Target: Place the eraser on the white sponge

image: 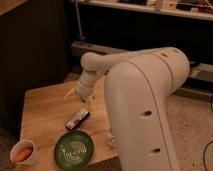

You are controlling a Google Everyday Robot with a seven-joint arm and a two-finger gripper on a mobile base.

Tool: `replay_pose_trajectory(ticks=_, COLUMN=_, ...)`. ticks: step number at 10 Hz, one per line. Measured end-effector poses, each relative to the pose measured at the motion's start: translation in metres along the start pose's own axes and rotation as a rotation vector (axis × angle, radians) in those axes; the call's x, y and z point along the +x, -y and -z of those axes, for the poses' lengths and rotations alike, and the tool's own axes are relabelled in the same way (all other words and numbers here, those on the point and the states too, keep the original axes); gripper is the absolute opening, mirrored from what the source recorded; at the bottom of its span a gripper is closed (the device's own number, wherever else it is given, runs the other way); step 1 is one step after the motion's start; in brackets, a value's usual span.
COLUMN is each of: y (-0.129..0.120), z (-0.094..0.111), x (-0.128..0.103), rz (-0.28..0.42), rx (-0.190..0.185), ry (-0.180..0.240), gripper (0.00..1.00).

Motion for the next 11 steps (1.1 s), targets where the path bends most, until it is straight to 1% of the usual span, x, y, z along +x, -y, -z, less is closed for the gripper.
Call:
replay_pose_trajectory(ticks=1, y=0.000, z=0.016, x=0.004, rz=-0.005, rx=0.041, ry=-0.019, gripper=0.80)
replay_pose_trajectory(ticks=2, y=0.009, z=0.028, x=0.008, rz=-0.014, rx=0.050, ry=-0.025, gripper=0.80)
replay_pose_trajectory(ticks=3, y=0.017, z=0.036, x=0.013, rz=-0.011, rx=0.040, ry=-0.022, gripper=0.80)
replay_pose_trajectory(ticks=4, y=0.029, z=0.049, x=0.022, rz=0.010, rx=-0.010, ry=-0.002, gripper=0.80)
replay_pose_trajectory(ticks=5, y=0.036, z=0.059, x=0.033, rz=0.062, rx=-0.077, ry=0.027, gripper=0.80)
replay_pose_trajectory(ticks=6, y=0.040, z=0.064, x=0.039, rz=0.129, rx=-0.134, ry=0.054, gripper=0.80)
replay_pose_trajectory(ticks=7, y=0.040, z=0.069, x=0.047, rz=0.264, rx=-0.235, ry=0.076, gripper=0.80)
replay_pose_trajectory(ticks=8, y=0.037, z=0.072, x=0.053, rz=0.367, rx=-0.317, ry=0.078, gripper=0.80)
replay_pose_trajectory(ticks=9, y=0.040, z=0.081, x=0.058, rz=0.508, rx=-0.431, ry=0.077, gripper=0.80)
replay_pose_trajectory(ticks=10, y=0.038, z=0.088, x=0.064, rz=0.617, rx=-0.519, ry=0.078, gripper=0.80)
replay_pose_trajectory(ticks=11, y=0.037, z=0.100, x=0.069, rz=0.732, rx=-0.620, ry=0.101, gripper=0.80)
